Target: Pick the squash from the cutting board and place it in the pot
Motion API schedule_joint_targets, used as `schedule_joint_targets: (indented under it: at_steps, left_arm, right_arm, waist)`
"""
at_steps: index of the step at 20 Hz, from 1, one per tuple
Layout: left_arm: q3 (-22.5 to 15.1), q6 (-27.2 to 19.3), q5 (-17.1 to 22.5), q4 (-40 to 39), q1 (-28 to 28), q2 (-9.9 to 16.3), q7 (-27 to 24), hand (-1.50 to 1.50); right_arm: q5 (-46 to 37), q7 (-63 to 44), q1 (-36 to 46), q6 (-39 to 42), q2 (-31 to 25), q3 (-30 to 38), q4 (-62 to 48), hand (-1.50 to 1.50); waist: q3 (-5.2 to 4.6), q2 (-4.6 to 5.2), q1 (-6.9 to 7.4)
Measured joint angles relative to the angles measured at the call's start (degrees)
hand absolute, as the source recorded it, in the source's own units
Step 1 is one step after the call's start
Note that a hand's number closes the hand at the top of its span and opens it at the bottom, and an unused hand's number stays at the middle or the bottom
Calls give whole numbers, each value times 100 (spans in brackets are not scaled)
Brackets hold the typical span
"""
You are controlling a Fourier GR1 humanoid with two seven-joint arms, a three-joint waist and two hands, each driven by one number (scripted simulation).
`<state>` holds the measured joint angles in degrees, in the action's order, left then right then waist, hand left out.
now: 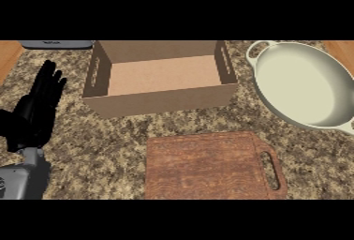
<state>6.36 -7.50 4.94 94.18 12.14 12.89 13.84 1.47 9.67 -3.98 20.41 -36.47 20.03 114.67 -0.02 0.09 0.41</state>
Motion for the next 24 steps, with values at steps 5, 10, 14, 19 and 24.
schedule_joint_targets:
  at_steps: [5,10,14,19,24]
  left_arm:
    - [27,62,27,-21,-2,-20,-9,0]
    - [-30,13,-58,-26,2,-105,-27,0]
    - [-107,8,-93,-76,100,-160,-32,0]
    - [-45,113,-22,-31,36,-103,-59,0]
    - [-50,77,-39,-48,198,-114,91,0]
  right_arm:
    - [-159,-36,1078,50,-106,-219,-1381,150]
    - [-518,353,1981,-88,9,-432,-2756,150]
    - [-1738,851,2260,-1053,-107,-582,-3249,150]
    - [-2845,1465,2873,-2116,78,-909,-4592,150]
    - [-3347,2142,3796,-2630,253,-1038,-6435,150]
  waist:
    - [1,8,44]
    - [4,15,70]
    - [9,56,148]
    - [10,60,199]
    - [12,65,199]
